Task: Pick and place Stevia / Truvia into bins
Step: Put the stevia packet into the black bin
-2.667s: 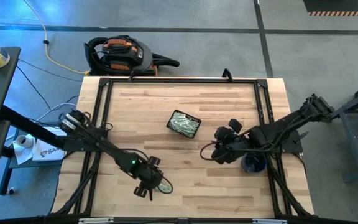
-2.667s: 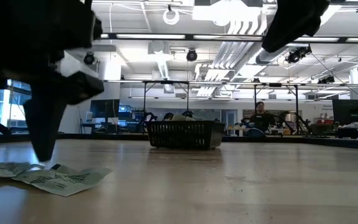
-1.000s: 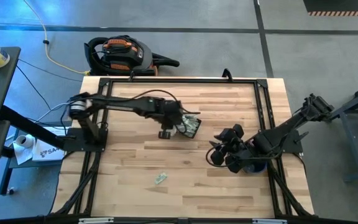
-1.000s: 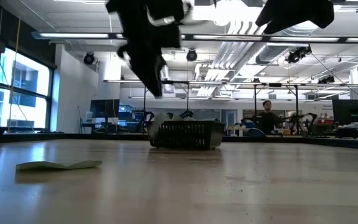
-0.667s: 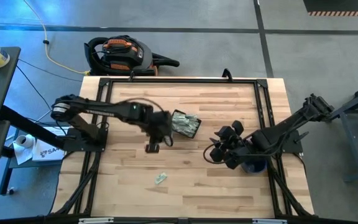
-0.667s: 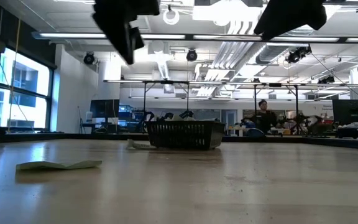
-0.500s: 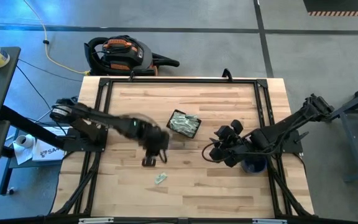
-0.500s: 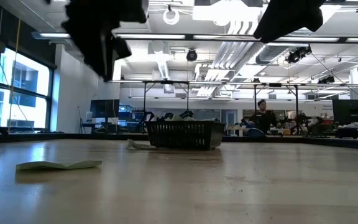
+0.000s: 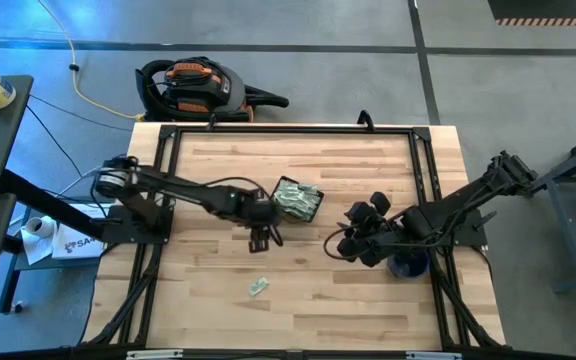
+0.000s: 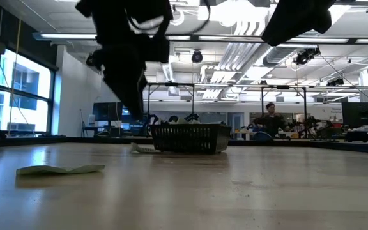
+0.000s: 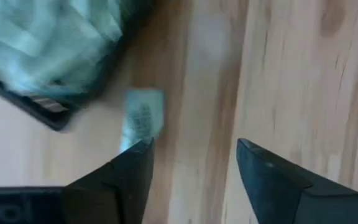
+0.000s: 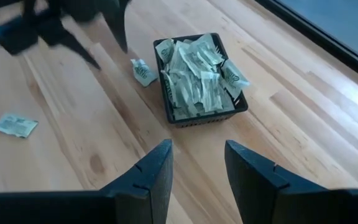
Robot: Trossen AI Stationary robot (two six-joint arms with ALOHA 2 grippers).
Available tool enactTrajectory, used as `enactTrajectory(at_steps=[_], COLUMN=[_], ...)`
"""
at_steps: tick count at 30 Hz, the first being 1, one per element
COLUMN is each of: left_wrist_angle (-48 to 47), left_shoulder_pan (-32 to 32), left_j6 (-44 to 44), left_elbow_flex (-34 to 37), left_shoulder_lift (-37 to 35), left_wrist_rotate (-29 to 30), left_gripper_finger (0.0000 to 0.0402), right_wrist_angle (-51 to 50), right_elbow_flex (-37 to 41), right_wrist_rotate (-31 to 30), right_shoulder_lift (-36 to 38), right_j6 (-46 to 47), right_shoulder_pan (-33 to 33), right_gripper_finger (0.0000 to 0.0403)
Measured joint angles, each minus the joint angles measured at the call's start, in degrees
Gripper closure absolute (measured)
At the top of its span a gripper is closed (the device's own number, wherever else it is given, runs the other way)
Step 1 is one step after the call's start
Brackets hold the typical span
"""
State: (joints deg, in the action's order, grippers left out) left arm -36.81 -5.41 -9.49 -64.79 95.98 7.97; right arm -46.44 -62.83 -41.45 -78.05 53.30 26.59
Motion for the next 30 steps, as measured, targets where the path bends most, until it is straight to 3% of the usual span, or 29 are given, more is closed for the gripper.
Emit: enactTrajectory(at_steps=[5,13,20,25,30], left_wrist_angle=[-0.7,0.4,1.6,1.8,1.5], left_shoulder_pan=[2.2,6.4,10.4,11.4,11.4], left_j6=[3.4,8.5,11.3,13.2,14.4], left_elbow_flex=[0.2,0.0,-0.2,-0.2,-0.2], left_shoulder_lift=[5.1,8.9,10.6,11.3,10.9], left_wrist_rotate=[-1.4,-0.4,-6.1,-8.0,-8.2], left_gripper_finger=[0.0136,0.0176,0.0207,0.0260,0.0343], right_wrist_angle=[-0.1,0.0,-0.1,-0.5,-1.1], right_elbow_flex=[0.0,0.0,0.0,0.0,0.0], right_wrist_rotate=[0.1,-0.2,-0.8,-1.3,-2.2], right_shoulder_lift=[0.0,0.0,0.0,0.0,0.0], right_j6=[2.3,4.1,5.2,5.4,5.8], right_shoulder_pan=[0.2,0.2,0.0,0.0,0.0], right_gripper_finger=[0.0265,0.0265,0.0265,0.0265,0.0265])
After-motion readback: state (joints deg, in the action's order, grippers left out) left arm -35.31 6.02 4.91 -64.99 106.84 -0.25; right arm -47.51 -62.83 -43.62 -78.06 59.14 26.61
